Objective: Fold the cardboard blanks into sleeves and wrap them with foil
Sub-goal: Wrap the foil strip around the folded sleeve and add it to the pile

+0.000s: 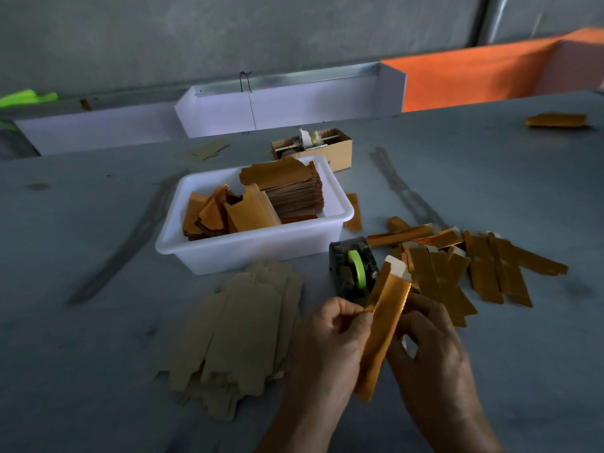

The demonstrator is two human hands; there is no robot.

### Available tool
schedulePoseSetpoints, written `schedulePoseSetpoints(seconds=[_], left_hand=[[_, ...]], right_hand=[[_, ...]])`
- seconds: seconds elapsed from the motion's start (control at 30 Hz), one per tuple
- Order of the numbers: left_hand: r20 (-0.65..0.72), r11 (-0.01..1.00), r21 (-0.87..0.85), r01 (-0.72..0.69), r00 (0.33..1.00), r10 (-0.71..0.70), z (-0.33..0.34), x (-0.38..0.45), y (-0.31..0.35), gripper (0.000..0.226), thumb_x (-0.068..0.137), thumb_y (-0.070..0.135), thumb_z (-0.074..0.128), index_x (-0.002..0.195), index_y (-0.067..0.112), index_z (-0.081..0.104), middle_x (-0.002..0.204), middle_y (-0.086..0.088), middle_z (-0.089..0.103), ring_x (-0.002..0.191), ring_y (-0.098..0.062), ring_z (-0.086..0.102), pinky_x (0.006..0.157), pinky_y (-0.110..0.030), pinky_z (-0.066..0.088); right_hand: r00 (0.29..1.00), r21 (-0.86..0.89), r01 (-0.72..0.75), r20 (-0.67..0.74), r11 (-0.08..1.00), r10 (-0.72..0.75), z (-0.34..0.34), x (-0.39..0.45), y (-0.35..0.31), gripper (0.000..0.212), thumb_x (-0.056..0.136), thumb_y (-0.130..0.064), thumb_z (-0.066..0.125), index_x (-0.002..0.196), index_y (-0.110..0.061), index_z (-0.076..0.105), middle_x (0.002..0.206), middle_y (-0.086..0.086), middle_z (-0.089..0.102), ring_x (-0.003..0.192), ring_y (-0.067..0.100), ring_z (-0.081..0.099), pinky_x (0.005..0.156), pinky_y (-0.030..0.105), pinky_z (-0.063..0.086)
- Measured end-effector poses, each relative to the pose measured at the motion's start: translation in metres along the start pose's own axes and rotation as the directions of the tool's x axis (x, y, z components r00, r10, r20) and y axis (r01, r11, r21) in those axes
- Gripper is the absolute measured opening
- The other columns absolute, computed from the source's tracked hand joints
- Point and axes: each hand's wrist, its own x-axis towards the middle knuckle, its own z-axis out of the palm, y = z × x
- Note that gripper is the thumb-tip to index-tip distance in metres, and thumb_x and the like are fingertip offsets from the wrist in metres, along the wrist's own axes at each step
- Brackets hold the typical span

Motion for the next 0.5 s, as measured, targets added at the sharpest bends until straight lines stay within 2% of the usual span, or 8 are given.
schedulePoseSetpoints(seconds=[0.13, 0.2, 0.27, 0.37, 0.5], left_hand=[[0.022, 0.999, 0.035, 0.013, 1.000, -0.013, -0.002, 0.000, 0.002, 0.009, 0.090, 0.032, 0.062, 0.085, 0.025, 0.065, 0.078, 0.003, 0.067, 0.070, -0.009, 0.064, 0.061, -0.022, 0.050], [0.039, 0.999, 0.005, 0.041, 0.998, -0.042, -0.005, 0.000, 0.002, 0.010, 0.089, 0.031, 0.063, 0.082, 0.024, 0.065, 0.075, 0.004, 0.065, 0.068, -0.010, 0.061, 0.059, -0.024, 0.046], [0.053, 0.996, -0.054, 0.076, 0.996, -0.073, -0.007, 0.000, 0.004, 0.010, 0.088, 0.028, 0.064, 0.080, 0.021, 0.065, 0.070, 0.005, 0.063, 0.063, -0.007, 0.059, 0.054, -0.020, 0.043], [0.053, 0.985, -0.118, 0.128, 0.991, -0.123, -0.009, -0.004, 0.008, 0.013, 0.085, 0.022, 0.067, 0.072, 0.021, 0.065, 0.058, 0.012, 0.064, 0.050, 0.005, 0.058, 0.043, -0.007, 0.040], [0.092, 0.973, -0.167, 0.157, 0.985, -0.144, -0.011, -0.011, 0.014, 0.013, 0.085, 0.016, 0.065, 0.072, 0.017, 0.066, 0.053, 0.009, 0.063, 0.044, 0.005, 0.056, 0.038, -0.008, 0.037]], right_hand=[[0.999, 0.015, -0.013, 0.033, 1.000, 0.012, -0.008, 0.002, 0.001, 0.008, 0.074, -0.004, 0.074, 0.070, -0.007, 0.067, 0.095, -0.013, 0.052, 0.080, 0.001, 0.056, 0.061, 0.010, 0.044], [0.998, 0.069, -0.058, 0.029, 0.996, 0.056, -0.016, 0.002, 0.006, 0.008, 0.077, -0.003, 0.069, 0.074, -0.010, 0.066, 0.095, -0.008, 0.055, 0.083, 0.007, 0.059, 0.063, 0.012, 0.042], [0.992, 0.147, -0.122, 0.044, 0.982, 0.117, -0.028, 0.002, 0.011, 0.011, 0.081, -0.006, 0.065, 0.077, -0.016, 0.063, 0.092, -0.002, 0.059, 0.083, 0.013, 0.060, 0.062, 0.019, 0.042], [0.967, 0.324, -0.227, 0.185, 0.919, 0.174, -0.050, 0.005, 0.006, 0.019, 0.082, -0.010, 0.063, 0.073, -0.026, 0.066, 0.074, 0.001, 0.066, 0.072, 0.013, 0.063, 0.062, 0.027, 0.049], [0.908, 0.427, -0.235, 0.417, 0.873, 0.041, -0.063, 0.009, -0.013, 0.029, 0.078, -0.007, 0.063, 0.075, -0.034, 0.071, 0.075, -0.004, 0.068, 0.065, 0.007, 0.062, 0.056, 0.019, 0.051]])
